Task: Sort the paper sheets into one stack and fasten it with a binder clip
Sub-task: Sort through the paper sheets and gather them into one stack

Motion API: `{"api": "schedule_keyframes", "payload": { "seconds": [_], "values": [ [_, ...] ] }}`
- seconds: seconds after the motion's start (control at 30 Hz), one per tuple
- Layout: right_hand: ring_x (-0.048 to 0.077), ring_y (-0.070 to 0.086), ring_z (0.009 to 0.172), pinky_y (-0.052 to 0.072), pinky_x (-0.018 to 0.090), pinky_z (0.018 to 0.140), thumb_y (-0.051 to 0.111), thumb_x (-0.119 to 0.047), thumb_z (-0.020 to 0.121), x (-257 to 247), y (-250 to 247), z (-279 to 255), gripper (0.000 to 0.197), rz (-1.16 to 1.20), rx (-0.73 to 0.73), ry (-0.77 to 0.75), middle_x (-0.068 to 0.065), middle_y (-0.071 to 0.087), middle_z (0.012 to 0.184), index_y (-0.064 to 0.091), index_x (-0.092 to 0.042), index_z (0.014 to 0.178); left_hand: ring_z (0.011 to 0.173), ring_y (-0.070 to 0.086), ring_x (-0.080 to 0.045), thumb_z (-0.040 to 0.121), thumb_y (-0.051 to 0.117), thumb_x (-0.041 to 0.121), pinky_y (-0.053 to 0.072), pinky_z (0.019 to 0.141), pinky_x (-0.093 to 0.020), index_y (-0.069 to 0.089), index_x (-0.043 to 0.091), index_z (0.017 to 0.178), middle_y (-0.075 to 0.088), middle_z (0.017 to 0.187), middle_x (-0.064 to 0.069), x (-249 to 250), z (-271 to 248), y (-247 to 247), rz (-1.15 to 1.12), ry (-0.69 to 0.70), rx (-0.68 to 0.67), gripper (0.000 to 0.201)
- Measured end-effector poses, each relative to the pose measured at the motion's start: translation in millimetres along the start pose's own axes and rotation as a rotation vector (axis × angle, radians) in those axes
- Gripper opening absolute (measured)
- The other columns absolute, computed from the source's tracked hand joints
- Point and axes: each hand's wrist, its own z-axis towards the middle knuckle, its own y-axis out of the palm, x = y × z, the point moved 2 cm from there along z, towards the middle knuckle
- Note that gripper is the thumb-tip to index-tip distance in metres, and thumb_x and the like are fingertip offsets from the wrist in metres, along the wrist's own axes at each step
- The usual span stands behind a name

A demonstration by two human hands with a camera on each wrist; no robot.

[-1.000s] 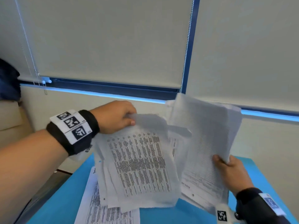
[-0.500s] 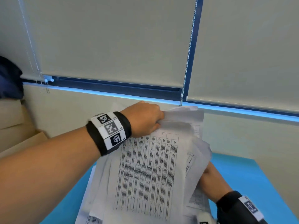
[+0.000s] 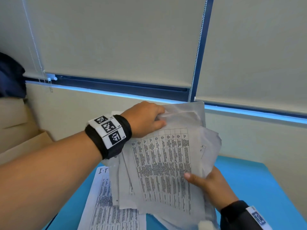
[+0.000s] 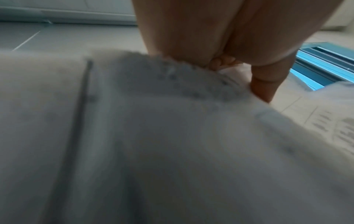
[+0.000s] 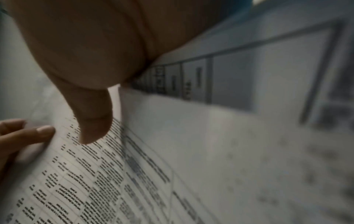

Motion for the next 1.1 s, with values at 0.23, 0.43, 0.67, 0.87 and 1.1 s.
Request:
{"api": "schedule_keyframes", "payload": {
  "seconds": [0.23,0.43,0.67,0.87,1.1],
  "values": [
    [0.006,0.073,0.079,0.053,0.017,0.069,0.068,-0.018,0.089,10.7,-1.4,1.3,0.012,-0.095,0.047,0.114,-0.010,0.078,0.087,0.072,-0.017,0.100,0.079,0.054,-0.016,0.093,0.055,0.045,0.045,0.072,-0.031,0.058,0.019,0.086,0.058,0.086,0.001,-8.4,-0.2,10.9,-0.120,0.056,0.040,0.027],
    [0.018,0.069,0.074,0.055,0.030,0.069,0.072,-0.018,0.085,37.3,-18.7,-3.8,0.009,-0.179,0.192,0.148,0.000,0.075,0.074,0.070,-0.012,0.079,0.103,0.051,-0.005,0.086,0.059,0.042,0.036,0.089,-0.012,0.059,0.027,0.104,0.054,0.111,0.007,-47.2,-5.1,20.1,-0.404,-0.086,0.391,0.023],
    [0.015,0.065,0.086,0.043,0.026,0.069,0.076,-0.007,0.079,73.4,-50.2,-16.1,0.011,-0.036,0.373,0.284,-0.012,0.074,0.080,0.071,-0.017,0.081,0.104,0.061,-0.029,0.087,0.056,0.001,0.048,0.089,-0.033,0.062,0.015,0.117,0.062,0.126,-0.012,-155.1,-42.2,157.4,-0.410,-0.678,0.032,0.033],
    [0.021,0.064,0.089,0.041,0.031,0.075,0.087,-0.016,0.067,92.2,-57.8,-13.9,0.017,0.003,0.422,0.384,-0.023,0.070,0.062,0.071,-0.023,0.067,0.135,0.045,-0.025,0.088,0.062,0.029,0.039,0.110,-0.038,0.034,0.020,0.147,0.044,0.150,-0.004,-186.4,-78.9,257.8,-0.031,-0.692,-0.505,0.065],
    [0.016,0.062,0.080,0.038,0.024,0.064,0.077,-0.003,0.078,91.0,-53.0,-13.5,0.017,0.005,0.451,0.370,-0.014,0.072,0.062,0.069,-0.017,0.074,0.129,0.044,-0.029,0.088,0.059,0.029,0.042,0.104,-0.042,0.049,0.025,0.134,0.051,0.138,-0.001,-199.1,-80.4,255.2,0.191,-0.712,-0.621,0.046]
  ]
}}
